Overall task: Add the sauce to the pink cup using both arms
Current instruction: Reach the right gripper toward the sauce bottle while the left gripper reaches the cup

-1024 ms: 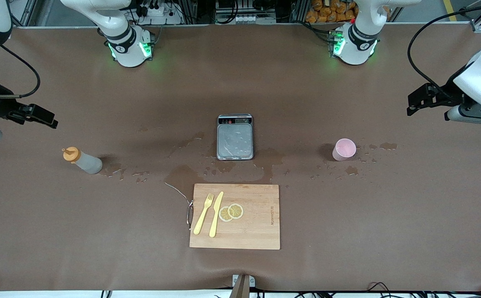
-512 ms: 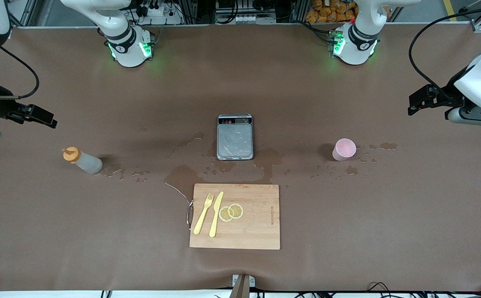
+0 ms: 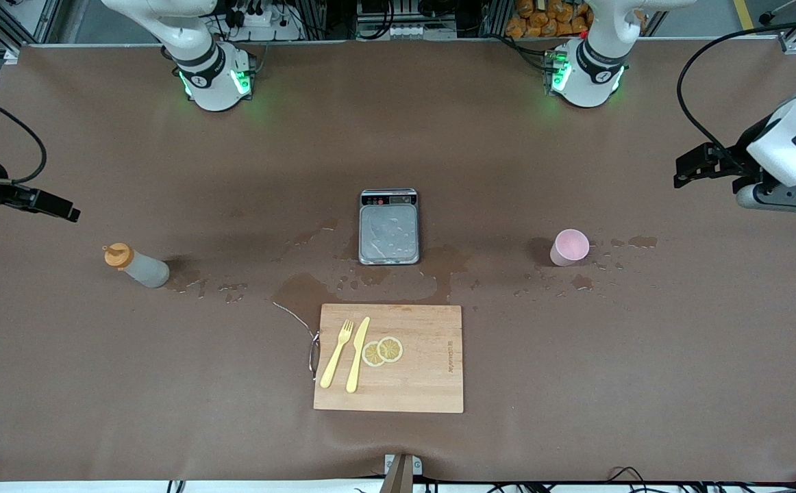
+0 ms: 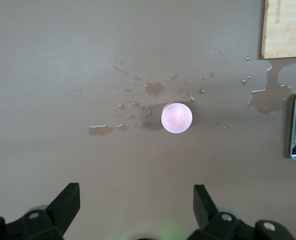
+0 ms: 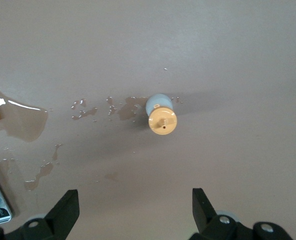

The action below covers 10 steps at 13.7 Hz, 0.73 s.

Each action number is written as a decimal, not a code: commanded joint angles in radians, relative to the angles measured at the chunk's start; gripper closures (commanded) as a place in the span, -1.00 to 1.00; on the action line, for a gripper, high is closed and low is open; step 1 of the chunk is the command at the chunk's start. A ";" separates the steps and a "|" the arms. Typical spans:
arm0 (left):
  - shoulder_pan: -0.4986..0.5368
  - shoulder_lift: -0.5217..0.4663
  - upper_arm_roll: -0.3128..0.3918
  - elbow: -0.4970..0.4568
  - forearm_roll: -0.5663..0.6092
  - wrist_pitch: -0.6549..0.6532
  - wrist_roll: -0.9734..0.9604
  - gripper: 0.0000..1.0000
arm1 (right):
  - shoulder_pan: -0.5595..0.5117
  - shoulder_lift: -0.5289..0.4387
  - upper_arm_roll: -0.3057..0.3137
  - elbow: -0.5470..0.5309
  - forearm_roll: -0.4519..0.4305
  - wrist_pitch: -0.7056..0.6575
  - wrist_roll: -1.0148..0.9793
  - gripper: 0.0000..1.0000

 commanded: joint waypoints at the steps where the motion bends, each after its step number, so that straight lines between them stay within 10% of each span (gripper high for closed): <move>1: 0.008 -0.006 -0.008 -0.014 0.019 -0.011 -0.005 -1.00 | -0.040 0.025 0.009 0.013 0.002 -0.001 0.003 -1.00; 10: 0.013 -0.006 -0.011 -0.061 0.030 -0.010 -0.005 -1.00 | -0.204 0.093 0.009 0.094 0.061 -0.010 0.170 -1.00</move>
